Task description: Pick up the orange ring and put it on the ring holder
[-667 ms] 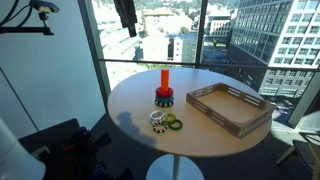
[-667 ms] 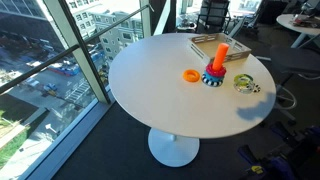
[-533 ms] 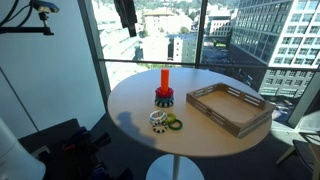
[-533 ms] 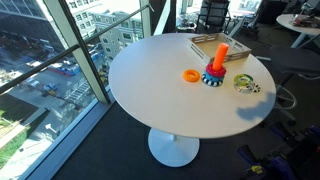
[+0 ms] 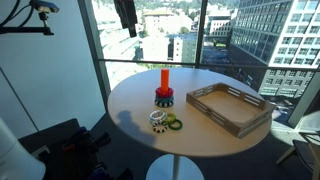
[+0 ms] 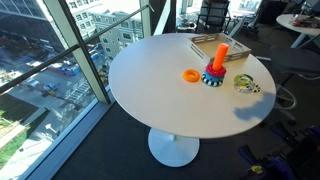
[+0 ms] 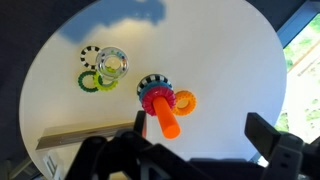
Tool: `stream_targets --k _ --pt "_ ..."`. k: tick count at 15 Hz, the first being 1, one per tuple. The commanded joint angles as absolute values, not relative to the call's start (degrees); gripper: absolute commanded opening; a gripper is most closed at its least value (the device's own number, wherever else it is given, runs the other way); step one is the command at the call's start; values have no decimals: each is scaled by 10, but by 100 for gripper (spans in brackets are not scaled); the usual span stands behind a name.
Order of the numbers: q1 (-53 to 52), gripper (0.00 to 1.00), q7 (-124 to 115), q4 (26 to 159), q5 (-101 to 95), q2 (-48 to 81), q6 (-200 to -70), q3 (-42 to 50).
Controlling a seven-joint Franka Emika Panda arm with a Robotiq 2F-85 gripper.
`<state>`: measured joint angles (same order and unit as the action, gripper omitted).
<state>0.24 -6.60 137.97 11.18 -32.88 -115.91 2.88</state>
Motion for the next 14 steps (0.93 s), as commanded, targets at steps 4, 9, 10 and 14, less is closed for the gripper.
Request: stream_targets --k 4,9,10,14 --pt "6 100 -82 1308 100 -253 -1168 -5" --pt "8 100 -128 1244 60 -159 -1172 -36" --pt "6 100 -136 1233 54 -138 -1171 -39" --pt "-6 100 -167 1205 35 -60 -1185 -51"
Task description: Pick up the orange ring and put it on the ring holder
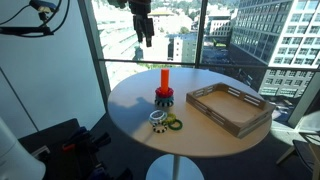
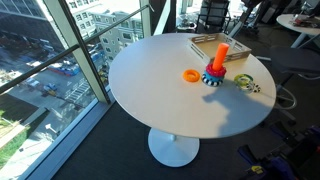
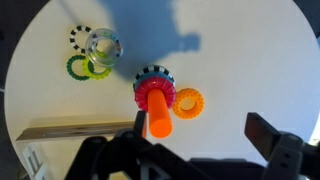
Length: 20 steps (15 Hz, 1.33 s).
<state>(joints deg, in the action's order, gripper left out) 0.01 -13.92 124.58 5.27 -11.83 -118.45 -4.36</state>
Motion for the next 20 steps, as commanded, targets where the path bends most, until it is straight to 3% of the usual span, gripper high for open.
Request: stream_targets --k 1,8,20 --pt "-10 100 -168 1196 34 -46 -1178 -51" --pt "-35 100 -179 1151 -12 18 -1157 -51" --pt "-45 100 -187 1152 -4 50 -1231 -50"
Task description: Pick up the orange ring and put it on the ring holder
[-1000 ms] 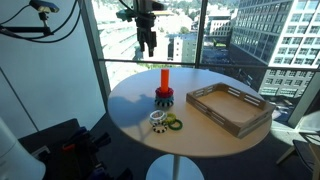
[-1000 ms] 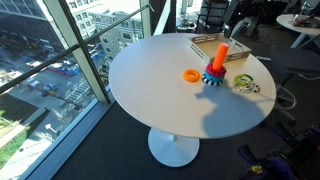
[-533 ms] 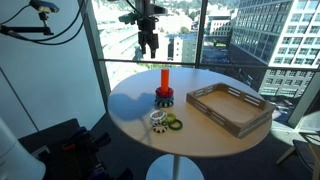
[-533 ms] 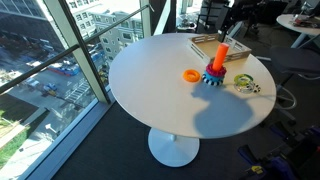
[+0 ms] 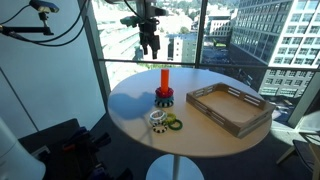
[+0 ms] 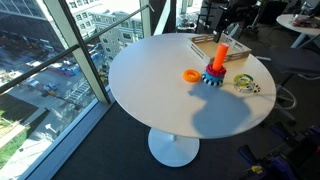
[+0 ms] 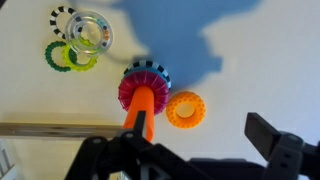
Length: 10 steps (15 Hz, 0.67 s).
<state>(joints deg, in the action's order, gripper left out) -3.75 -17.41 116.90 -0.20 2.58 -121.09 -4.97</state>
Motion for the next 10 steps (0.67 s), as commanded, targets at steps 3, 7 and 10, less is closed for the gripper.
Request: stream_targets --k 3,7,10 --pt "-54 100 -184 1143 -4 78 -1252 -51" --pt "-69 100 -190 1127 -26 123 -1267 -47" --pt "-76 100 -198 1111 -49 166 -1284 -39"
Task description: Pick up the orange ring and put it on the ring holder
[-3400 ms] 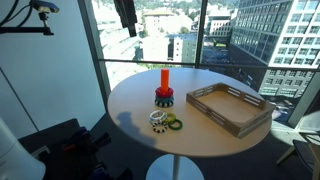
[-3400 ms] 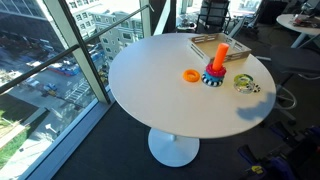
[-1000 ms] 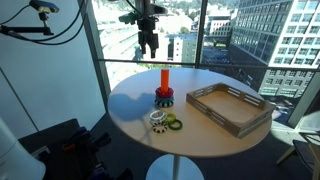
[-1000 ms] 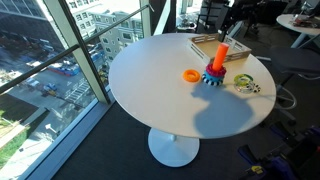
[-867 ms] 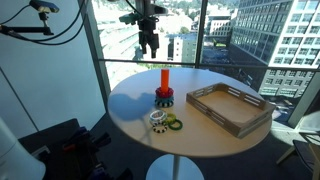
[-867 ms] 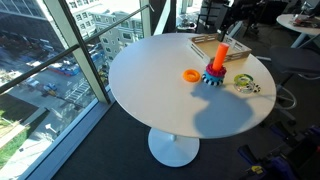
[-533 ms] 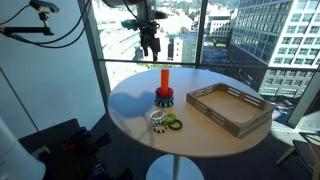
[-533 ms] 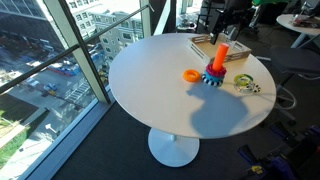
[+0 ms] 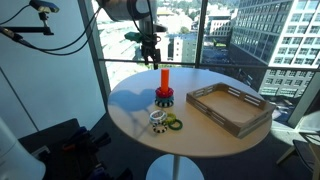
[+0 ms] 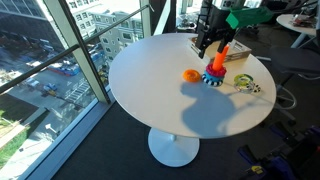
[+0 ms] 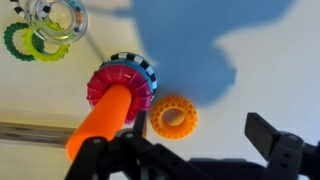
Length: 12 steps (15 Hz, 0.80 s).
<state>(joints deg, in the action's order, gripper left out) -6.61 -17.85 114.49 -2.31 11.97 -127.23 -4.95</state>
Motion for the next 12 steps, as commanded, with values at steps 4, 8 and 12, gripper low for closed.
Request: stream_targets --k 4,8,12 --pt "-80 100 -195 1081 -53 222 -1322 -29" --pt "-80 100 -185 1049 -30 253 -1341 -30" --pt "-84 100 -181 1034 -10 279 -1346 -32"
